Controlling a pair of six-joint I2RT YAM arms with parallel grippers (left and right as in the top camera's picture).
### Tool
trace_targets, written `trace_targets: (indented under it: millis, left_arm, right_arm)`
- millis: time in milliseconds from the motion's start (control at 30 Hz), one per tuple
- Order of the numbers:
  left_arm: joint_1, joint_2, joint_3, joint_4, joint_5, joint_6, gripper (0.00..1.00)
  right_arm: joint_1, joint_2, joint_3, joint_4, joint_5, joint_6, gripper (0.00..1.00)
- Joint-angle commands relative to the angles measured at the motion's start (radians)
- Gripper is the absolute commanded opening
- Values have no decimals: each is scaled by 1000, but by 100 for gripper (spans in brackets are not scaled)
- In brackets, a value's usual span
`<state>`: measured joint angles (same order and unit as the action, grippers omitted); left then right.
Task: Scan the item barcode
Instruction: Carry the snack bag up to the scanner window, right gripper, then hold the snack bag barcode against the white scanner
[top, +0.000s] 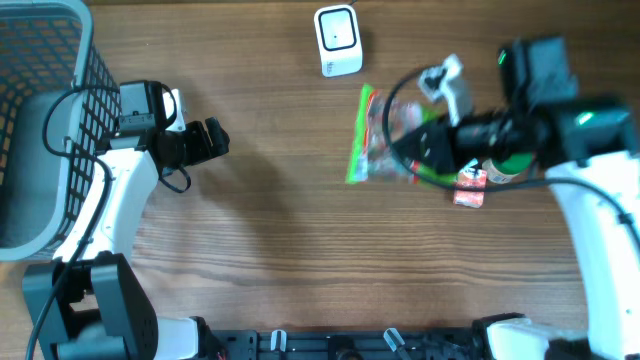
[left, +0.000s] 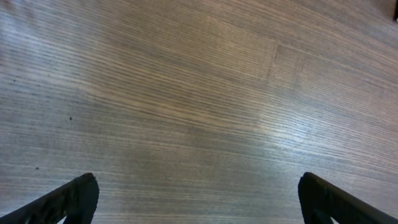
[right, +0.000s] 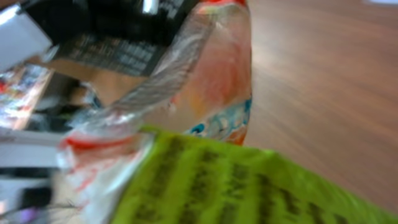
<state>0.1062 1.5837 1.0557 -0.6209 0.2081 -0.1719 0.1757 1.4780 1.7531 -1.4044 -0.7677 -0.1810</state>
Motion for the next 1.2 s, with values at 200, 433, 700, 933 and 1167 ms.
trace_targets:
  millis: [200, 433, 700, 933, 1167]
  left_arm:
    - [9, -17, 12, 4, -4, 8, 100]
    - [9, -17, 12, 4, -4, 8, 100]
    - [9, -17, 12, 4, -4, 8, 100]
    - [9, -17, 12, 4, -4, 8, 100]
    - [9, -17, 12, 4, -4, 8, 100]
  right_arm:
    - [76, 374, 560, -103, 524, -64, 4]
    - [286, 581, 557, 140, 867, -303, 4]
    - [377, 810, 555, 500, 1337, -481, 4]
    - [379, 929, 549, 862, 1513, -521, 4]
    - [388, 993, 548, 1034, 1505, -498, 4]
